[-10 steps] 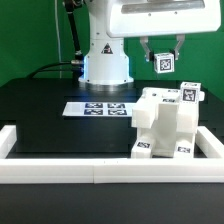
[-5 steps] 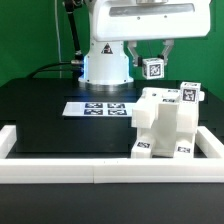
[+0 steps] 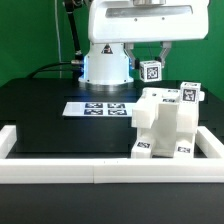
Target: Assemble chair
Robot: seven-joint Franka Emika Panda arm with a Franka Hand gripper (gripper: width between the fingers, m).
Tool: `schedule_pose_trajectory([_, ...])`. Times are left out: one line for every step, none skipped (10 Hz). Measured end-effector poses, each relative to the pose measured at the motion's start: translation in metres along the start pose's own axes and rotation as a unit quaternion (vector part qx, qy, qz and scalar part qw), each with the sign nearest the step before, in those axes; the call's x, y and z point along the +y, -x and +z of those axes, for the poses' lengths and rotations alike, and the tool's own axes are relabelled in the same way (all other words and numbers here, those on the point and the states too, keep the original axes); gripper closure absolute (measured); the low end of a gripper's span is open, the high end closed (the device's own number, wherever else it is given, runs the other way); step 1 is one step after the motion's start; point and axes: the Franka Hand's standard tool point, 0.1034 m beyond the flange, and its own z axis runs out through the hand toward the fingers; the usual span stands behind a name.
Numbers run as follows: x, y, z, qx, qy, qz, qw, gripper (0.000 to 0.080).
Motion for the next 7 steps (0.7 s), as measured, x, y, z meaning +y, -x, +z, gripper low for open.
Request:
schedule_pose_trajectory([0.001, -0.002, 0.003, -0.001, 0.002, 0.0, 1.0, 0.0511])
schedule_pose_trajectory([0.002, -0.006, 0.006, -0.001, 0.004, -0.001, 1.0, 0.0511])
schedule_pose_trajectory([0.002, -0.008, 0.009, -0.002, 0.006, -0.001, 1.0, 0.0511])
schedule_pose_trajectory([0.003, -0.009, 0.01, -0.003, 0.007, -0.001, 1.0, 0.0511])
schedule_pose_trajectory([0.003, -0.008, 0.01, -0.004, 0.007, -0.001, 1.0, 0.0511])
schedule_pose_trajectory([0.003, -0.007, 0.013, -0.006, 0.008, -0.001, 1.0, 0.0511])
schedule_pose_trajectory([0.003, -0.006, 0.015, -0.007, 0.008, -0.001, 1.0, 0.0511])
